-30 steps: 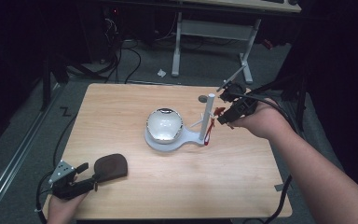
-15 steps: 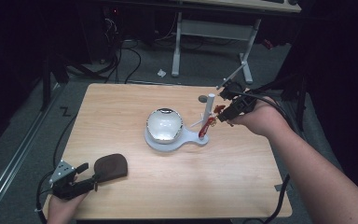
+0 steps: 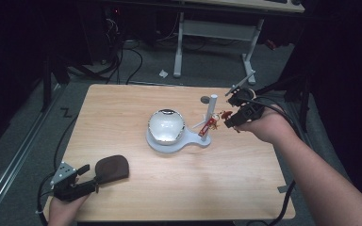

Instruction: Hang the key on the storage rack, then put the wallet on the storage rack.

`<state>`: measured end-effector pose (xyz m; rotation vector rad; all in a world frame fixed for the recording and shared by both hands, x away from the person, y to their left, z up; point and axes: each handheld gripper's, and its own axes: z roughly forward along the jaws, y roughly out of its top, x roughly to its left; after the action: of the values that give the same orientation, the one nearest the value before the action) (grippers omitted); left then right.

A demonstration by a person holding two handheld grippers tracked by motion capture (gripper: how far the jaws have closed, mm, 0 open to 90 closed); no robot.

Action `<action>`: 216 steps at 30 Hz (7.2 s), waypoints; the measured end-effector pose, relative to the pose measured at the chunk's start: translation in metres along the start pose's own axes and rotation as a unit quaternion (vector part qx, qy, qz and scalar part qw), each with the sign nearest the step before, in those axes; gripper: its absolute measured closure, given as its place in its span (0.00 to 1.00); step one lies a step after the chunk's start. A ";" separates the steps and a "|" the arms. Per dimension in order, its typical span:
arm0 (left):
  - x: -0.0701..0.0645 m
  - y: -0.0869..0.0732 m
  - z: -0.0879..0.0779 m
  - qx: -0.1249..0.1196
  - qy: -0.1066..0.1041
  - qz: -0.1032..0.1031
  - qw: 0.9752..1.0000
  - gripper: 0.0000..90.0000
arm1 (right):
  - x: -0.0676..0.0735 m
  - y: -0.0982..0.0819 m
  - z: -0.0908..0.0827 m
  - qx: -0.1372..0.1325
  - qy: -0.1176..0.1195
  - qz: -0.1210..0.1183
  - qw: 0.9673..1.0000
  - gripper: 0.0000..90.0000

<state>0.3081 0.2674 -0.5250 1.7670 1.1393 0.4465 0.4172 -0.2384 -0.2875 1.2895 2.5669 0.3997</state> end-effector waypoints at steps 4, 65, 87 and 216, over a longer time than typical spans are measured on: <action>0.000 0.000 0.000 0.000 0.000 0.000 1.000 0.33 | -0.001 -0.006 0.006 0.003 0.004 0.004 1.000 0.73; 0.000 0.000 0.006 0.019 -0.014 -0.010 1.000 0.34 | 0.006 -0.071 0.088 -0.063 0.028 0.047 0.996 0.64; -0.004 0.003 0.009 0.024 -0.002 -0.020 1.000 0.34 | 0.033 -0.156 0.131 -0.175 0.008 0.058 0.983 0.56; -0.057 0.051 0.003 -0.124 0.004 0.024 0.992 0.97 | 0.032 -0.218 0.165 -0.286 0.017 0.100 0.953 0.57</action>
<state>0.3071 0.2122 -0.4723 1.5787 1.0026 0.5982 0.2915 -0.3157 -0.5202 1.3113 2.0987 1.1128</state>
